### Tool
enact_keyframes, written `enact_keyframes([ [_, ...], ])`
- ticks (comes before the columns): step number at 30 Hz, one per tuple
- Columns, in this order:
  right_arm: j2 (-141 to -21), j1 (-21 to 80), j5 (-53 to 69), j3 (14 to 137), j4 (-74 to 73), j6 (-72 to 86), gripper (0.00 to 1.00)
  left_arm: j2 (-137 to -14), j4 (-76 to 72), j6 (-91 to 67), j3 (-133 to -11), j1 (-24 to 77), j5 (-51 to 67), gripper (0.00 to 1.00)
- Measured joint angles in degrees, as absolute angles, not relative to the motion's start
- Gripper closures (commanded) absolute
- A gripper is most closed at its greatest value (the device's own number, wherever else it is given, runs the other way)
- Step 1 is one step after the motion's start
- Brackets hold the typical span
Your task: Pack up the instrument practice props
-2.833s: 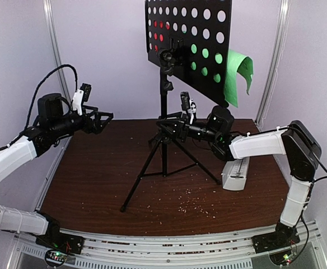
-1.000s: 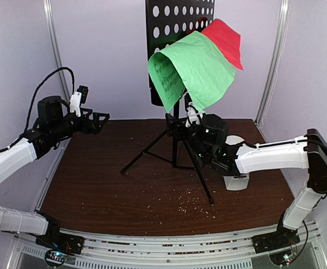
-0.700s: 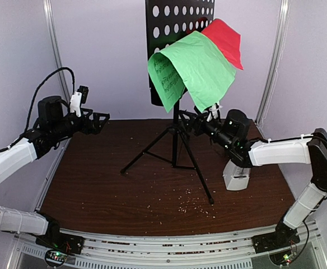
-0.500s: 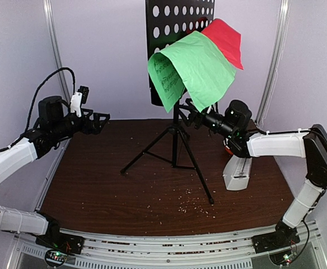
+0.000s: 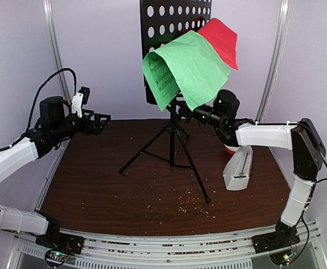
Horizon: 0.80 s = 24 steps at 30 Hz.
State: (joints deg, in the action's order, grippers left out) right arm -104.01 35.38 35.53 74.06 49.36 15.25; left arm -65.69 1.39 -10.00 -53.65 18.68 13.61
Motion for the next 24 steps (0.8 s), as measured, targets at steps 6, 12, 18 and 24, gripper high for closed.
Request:
enact_keyframes([
  [6,-105.30,35.38,35.46,75.50,49.91,15.66,0.82,-65.71,1.39,-9.98,-53.65,18.68,13.72,0.02],
  [12,-104.92,35.38,34.26,74.30,53.12,12.25,1.00,-65.95,1.39,-10.00,-53.65,18.68,13.74,0.02],
  [18,-100.38,37.78,24.05,69.58,51.64,8.88,1.00,-66.19,1.41,-9.98,-53.65,18.68,13.78,0.02],
  [24,-97.89,44.86,0.95,70.43,43.42,2.17,1.00,-66.26,1.41,-9.98,-53.65,18.63,13.78,0.02],
])
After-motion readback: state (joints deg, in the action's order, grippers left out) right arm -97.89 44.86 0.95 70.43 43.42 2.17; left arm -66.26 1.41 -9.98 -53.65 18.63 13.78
